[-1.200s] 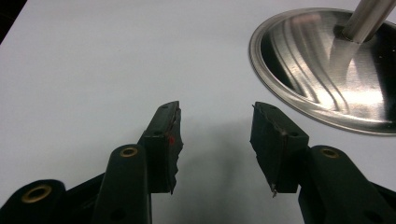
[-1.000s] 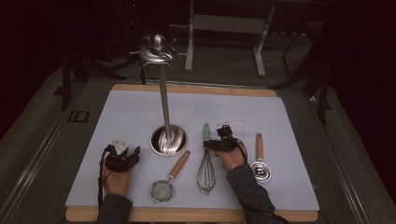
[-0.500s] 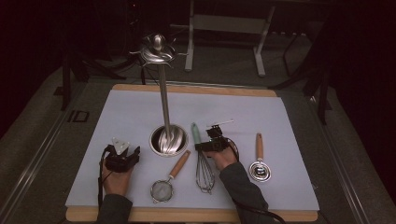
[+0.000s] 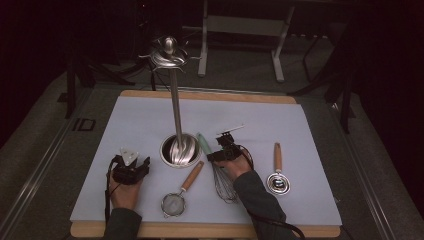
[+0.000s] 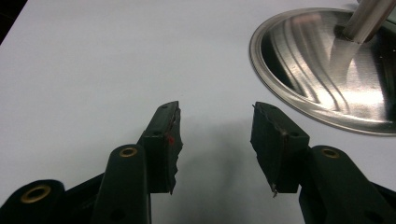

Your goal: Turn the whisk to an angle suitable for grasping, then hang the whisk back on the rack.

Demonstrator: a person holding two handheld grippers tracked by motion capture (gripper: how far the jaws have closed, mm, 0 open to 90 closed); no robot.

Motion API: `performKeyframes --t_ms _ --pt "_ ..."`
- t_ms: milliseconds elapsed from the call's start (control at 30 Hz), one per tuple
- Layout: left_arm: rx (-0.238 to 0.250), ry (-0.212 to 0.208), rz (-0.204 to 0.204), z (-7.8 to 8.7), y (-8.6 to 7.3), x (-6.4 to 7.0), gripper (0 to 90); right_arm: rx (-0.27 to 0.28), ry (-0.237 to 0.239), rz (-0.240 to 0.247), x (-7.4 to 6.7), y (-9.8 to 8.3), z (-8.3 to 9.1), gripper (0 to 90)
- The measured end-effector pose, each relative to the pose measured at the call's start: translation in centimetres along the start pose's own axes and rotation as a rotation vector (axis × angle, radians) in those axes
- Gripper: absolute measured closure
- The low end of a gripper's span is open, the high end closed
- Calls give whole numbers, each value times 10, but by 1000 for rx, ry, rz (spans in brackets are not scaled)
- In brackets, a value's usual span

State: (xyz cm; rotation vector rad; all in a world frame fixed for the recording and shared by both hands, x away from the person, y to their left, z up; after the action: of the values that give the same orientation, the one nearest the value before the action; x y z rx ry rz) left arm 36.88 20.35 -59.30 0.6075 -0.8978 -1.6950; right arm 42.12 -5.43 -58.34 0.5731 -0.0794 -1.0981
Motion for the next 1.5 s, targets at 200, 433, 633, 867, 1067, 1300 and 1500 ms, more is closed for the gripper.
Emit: performKeyframes --t_ms 200,433,633,867,1067,1300,1500 --pt "-1 1 0 0 0 0 524 -43 8 4 -1 2 -7 671" --pt "0 0 1 0 0 0 523 -24 12 -10 -3 3 -4 693" --pt "0 1 0 0 0 0 523 -1 37 -21 -3 3 3 695" --pt "-1 1 1 0 0 0 523 51 71 -19 -2 6 17 695" --pt "-1 1 1 0 0 0 524 87 80 -20 1 8 26 695" --pt "0 2 0 0 0 0 524 117 93 -31 6 11 34 695" --pt "0 2 1 0 0 0 523 116 114 -35 7 10 39 695"
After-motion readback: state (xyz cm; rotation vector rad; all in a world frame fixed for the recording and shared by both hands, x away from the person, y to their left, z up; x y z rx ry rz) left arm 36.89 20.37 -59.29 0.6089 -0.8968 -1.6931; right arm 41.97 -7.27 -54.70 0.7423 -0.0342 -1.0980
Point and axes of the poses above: each handheld gripper's, and its own axes: z roughly backward along the jaws, y roughly out of its top, x roughly to its right, the point moved 9 cm from there along -z, roughly forward along the jaws, and after that the axes turned 8 degrees about -y, right-handed, at the moved point
